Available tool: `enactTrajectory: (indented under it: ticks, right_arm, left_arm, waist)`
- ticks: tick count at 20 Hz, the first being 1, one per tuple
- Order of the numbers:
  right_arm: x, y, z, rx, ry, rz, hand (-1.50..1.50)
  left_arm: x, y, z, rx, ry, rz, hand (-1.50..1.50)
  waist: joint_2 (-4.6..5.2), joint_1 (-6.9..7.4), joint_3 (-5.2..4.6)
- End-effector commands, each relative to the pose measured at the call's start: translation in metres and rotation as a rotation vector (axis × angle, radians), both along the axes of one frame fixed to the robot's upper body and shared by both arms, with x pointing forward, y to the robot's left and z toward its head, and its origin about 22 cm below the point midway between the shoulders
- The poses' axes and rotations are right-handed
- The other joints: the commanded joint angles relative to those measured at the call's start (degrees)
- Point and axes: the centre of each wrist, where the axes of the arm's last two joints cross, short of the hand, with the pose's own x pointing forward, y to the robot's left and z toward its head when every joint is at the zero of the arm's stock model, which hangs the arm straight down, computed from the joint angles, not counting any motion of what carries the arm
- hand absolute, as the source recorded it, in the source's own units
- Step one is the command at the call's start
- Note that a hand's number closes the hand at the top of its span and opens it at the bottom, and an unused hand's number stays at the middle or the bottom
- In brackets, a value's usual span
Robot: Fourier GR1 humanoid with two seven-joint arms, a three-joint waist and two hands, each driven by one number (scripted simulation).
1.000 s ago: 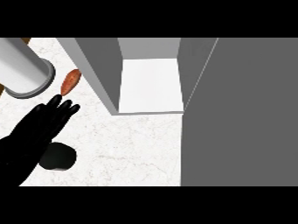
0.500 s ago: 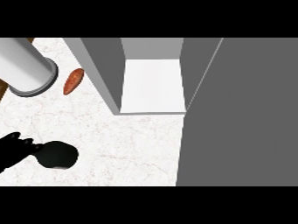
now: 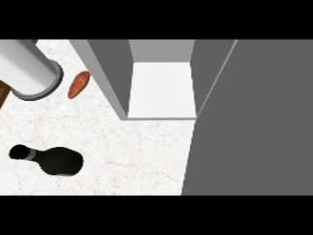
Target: Pick up the wine, place it into the cabinet and close the cabinet
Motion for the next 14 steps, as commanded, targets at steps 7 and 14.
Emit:
enactTrajectory:
  ticks: [7,14]
  right_arm:
    - [-0.032,0.006,0.029,-0.002,-0.028,-0.031,-1.50]
    - [-0.037,0.006,0.037,-0.008,-0.029,-0.030,-1.50]
  left_arm:
    - [0.004,0.015,0.013,0.029,0.021,-0.011,-1.50]
    - [0.005,0.027,-0.009,0.064,0.040,0.017,-1.50]
  waist:
    - [-0.09,-0.22,0.03]
    - [-0.16,-0.39,-0.03]
